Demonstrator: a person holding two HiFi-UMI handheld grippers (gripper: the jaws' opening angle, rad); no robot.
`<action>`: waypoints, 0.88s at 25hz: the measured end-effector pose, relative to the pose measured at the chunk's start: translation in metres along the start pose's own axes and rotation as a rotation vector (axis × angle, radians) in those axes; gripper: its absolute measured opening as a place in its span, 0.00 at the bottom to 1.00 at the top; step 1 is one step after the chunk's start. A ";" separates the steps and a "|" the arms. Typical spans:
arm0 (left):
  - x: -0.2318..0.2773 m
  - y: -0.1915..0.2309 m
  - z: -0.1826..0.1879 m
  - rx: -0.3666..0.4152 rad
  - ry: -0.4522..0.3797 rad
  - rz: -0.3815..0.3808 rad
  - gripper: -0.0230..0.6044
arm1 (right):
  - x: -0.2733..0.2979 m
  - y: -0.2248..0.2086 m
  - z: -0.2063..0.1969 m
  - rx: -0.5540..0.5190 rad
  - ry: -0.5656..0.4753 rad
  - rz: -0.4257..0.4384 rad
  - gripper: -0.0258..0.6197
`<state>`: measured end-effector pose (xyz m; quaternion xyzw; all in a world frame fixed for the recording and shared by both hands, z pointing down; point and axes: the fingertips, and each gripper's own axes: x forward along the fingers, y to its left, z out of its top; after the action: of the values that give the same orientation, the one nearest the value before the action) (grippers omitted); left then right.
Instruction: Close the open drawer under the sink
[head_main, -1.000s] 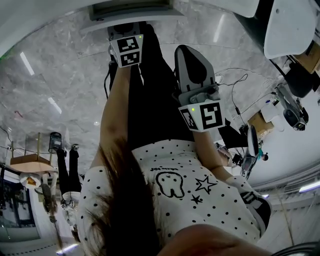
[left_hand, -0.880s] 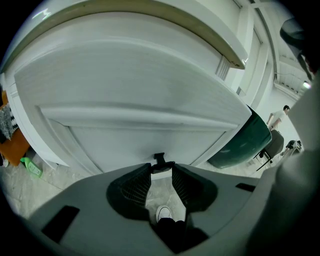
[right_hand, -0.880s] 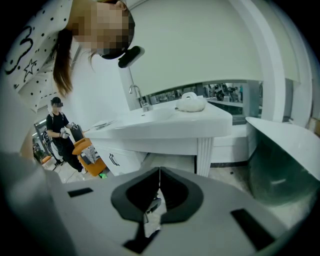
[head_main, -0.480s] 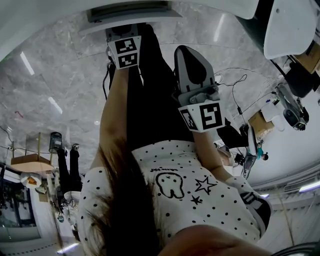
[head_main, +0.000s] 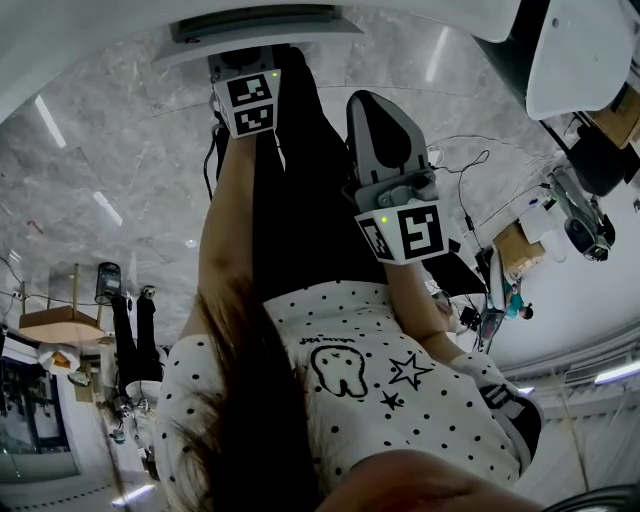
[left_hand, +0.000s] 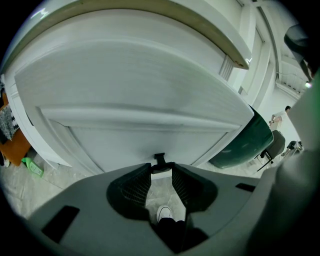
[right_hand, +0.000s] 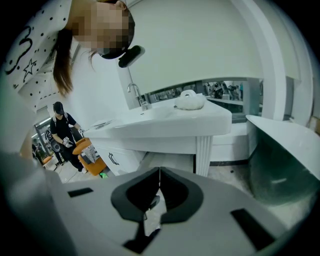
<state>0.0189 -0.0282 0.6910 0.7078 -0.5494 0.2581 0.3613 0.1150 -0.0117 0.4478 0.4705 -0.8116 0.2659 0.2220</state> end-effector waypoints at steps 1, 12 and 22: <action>0.000 0.000 0.002 0.000 -0.002 0.001 0.24 | 0.000 0.000 0.000 0.000 0.001 0.001 0.06; 0.017 0.001 0.025 -0.001 -0.031 0.009 0.24 | 0.004 -0.007 0.004 0.000 0.005 0.005 0.06; 0.022 0.002 0.036 -0.001 -0.037 0.011 0.24 | 0.005 -0.012 0.007 0.005 0.004 -0.003 0.06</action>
<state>0.0212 -0.0705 0.6864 0.7093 -0.5600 0.2467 0.3499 0.1221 -0.0247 0.4479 0.4717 -0.8098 0.2685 0.2226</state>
